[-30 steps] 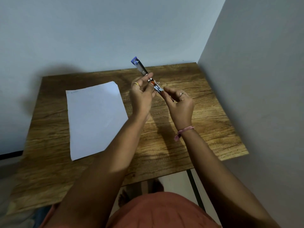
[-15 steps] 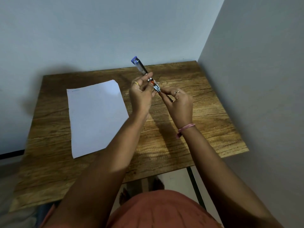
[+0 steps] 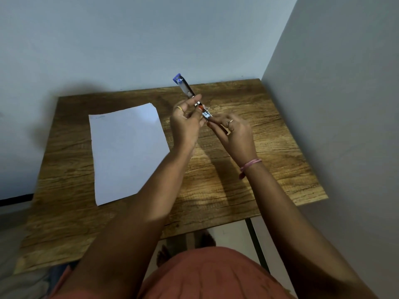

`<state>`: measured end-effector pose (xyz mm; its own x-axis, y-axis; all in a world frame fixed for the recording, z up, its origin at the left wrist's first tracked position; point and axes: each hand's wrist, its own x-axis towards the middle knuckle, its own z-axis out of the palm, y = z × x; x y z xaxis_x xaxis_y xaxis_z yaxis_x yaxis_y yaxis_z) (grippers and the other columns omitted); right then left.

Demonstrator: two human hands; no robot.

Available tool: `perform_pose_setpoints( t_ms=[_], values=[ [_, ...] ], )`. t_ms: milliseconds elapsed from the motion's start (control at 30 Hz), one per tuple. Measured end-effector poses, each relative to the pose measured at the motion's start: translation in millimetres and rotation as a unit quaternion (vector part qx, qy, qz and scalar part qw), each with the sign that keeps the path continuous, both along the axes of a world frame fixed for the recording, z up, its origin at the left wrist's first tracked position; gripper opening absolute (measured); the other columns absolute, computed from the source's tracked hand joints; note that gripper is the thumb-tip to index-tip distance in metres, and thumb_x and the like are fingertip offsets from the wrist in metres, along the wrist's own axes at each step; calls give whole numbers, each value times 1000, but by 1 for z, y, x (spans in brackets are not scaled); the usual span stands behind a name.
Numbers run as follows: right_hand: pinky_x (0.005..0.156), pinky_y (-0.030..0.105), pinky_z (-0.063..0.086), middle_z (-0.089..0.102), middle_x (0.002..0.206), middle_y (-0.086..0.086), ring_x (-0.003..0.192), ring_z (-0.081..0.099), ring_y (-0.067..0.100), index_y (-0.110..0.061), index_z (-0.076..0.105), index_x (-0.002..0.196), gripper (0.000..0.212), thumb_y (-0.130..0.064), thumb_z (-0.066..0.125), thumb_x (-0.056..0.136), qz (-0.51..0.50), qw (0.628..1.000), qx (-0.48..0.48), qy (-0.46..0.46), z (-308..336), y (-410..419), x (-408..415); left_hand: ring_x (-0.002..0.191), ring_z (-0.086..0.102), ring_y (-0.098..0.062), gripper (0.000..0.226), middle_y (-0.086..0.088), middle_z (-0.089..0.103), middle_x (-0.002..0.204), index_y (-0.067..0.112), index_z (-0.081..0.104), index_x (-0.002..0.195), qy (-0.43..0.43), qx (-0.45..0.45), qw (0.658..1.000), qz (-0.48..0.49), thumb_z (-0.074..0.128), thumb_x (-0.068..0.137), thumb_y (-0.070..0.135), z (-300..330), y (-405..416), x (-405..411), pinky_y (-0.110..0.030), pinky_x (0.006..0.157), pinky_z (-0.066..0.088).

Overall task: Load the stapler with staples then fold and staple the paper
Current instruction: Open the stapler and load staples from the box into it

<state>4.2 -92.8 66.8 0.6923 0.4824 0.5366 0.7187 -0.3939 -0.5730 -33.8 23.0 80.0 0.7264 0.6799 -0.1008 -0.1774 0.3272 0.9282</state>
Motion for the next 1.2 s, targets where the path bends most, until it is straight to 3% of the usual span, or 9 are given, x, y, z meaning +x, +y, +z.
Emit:
perform_pose_setpoints(
  t_ms=[300, 467, 567, 633, 767, 867, 1033, 1133, 1200],
  values=[
    [99, 45, 43, 61, 121, 6, 115, 54, 24, -15, 69, 113, 36, 0, 52, 85, 65, 991, -62, 98, 2, -23, 15, 95, 64, -19, 28, -16, 64, 108, 3, 61, 117, 4, 5, 1000, 12, 56, 91, -5, 0, 6, 2, -35, 76, 60],
    [100, 41, 43, 63, 117, 7, 113, 57, 23, -11, 74, 97, 36, 7, 48, 80, 47, 992, -47, 107, 2, -31, 19, 95, 65, -20, 28, -18, 63, 114, 4, 61, 117, 13, 19, 999, 23, 56, 91, -4, 1, 6, 1, -30, 72, 59],
    [96, 28, 45, 65, 111, 4, 105, 59, 16, -11, 73, 88, 31, 5, 47, 81, 30, 992, -14, 120, 2, -30, 20, 98, 65, -21, 26, -23, 57, 123, 11, 64, 110, 16, 27, 999, 23, 56, 91, -3, 0, 6, -1, -29, 71, 60],
    [90, 20, 44, 64, 108, 3, 102, 60, 15, -10, 71, 93, 32, 4, 45, 80, 27, 992, 0, 125, 1, -27, 20, 97, 66, -21, 26, -26, 54, 125, 12, 64, 110, 16, 32, 999, 22, 56, 91, -3, 0, 5, -2, -29, 71, 60],
    [73, 20, 50, 65, 109, -2, 95, 64, 16, -16, 64, 101, 37, 6, 42, 82, 27, 980, 39, 194, -2, -20, 18, 98, 66, -23, 31, -26, 54, 125, 10, 62, 117, 19, 28, 999, 20, 59, 89, -3, -1, 6, -3, -34, 77, 59],
    [69, 11, 46, 65, 112, -3, 94, 63, 12, -22, 63, 105, 38, 4, 44, 85, 21, 970, 66, 232, -5, -17, 16, 105, 65, -34, 44, -27, 56, 125, 12, 59, 121, 27, 26, 999, 15, 68, 81, -5, -2, 8, -4, -45, 88, 55],
    [69, 6, 44, 66, 111, 0, 87, 62, -1, -19, 63, 111, 40, 5, 43, 85, 20, 962, 69, 264, -11, -16, 15, 96, 64, -25, 53, -25, 55, 126, 8, 54, 125, 11, 45, 999, 2, 67, 78, -12, -3, 8, -7, -36, 79, 58],
    [74, 11, 47, 66, 111, 1, 94, 65, 9, -17, 61, 113, 40, 6, 43, 86, 25, 953, 93, 289, -12, -15, 15, 101, 63, -24, 43, -24, 48, 134, 20, 57, 117, 17, 43, 999, 1, 63, 84, -7, -3, 9, -6, -44, 84, 57],
    [78, 23, 51, 65, 113, 6, 97, 63, 17, -15, 59, 117, 38, 6, 45, 88, 29, 942, 109, 316, -13, -14, 16, 96, 61, -18, 35, -23, 48, 133, 20, 59, 114, 9, 23, 1000, 0, 56, 90, -4, -4, 10, -4, -35, 83, 57]
  ],
)
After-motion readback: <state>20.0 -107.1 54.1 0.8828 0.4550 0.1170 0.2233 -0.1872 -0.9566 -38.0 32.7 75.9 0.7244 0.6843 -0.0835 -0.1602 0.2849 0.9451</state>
